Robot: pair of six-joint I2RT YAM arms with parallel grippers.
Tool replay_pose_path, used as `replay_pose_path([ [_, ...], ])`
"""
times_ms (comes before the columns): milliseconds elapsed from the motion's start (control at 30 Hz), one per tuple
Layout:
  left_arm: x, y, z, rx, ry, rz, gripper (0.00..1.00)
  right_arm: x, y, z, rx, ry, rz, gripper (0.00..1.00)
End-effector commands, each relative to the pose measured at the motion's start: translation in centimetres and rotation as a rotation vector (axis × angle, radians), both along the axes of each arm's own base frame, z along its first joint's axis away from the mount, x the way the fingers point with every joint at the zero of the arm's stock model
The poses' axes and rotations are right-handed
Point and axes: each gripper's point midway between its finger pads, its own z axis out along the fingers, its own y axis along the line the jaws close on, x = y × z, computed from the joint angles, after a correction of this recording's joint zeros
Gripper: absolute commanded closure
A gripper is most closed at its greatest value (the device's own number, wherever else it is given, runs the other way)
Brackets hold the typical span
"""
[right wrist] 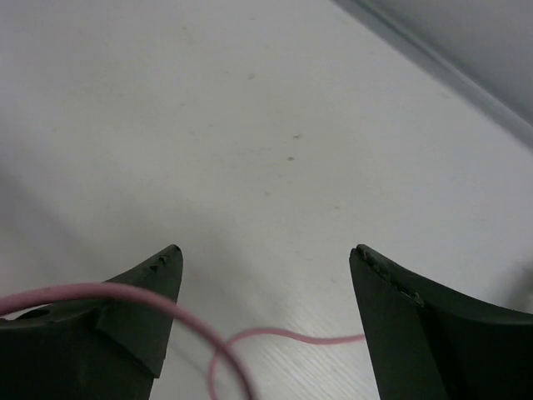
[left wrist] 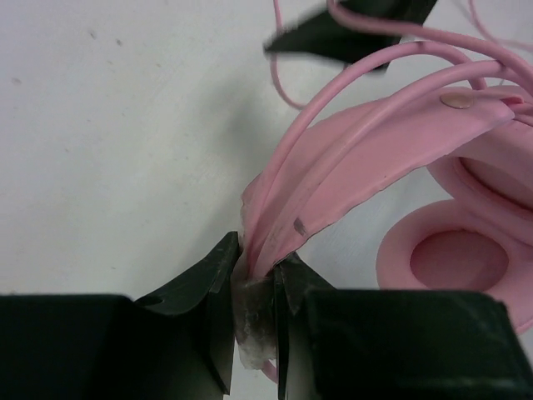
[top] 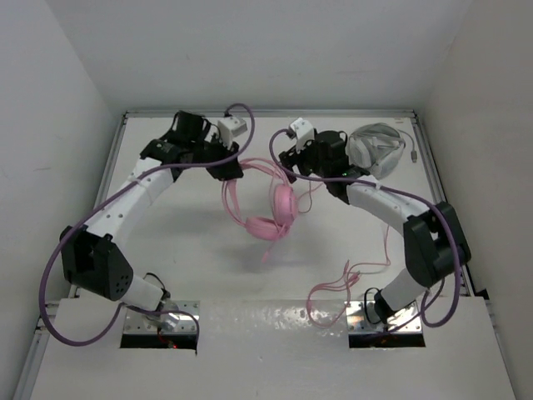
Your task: Wrap the headphones
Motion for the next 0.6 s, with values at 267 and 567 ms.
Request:
replay_pose_path([
  [267, 2.6, 3.2, 13.5, -0.331, -0.128, 0.132, 1.00, -0.2, 4.9, -4.1, 0.204, 0.083, 0.150, 0.08],
  [567, 5.5, 6.7, 13.9, -0.301, -0.182, 0.342, 1.00, -0.6, 2.9, -2.8, 0.342, 0.108, 0.074, 0.01],
])
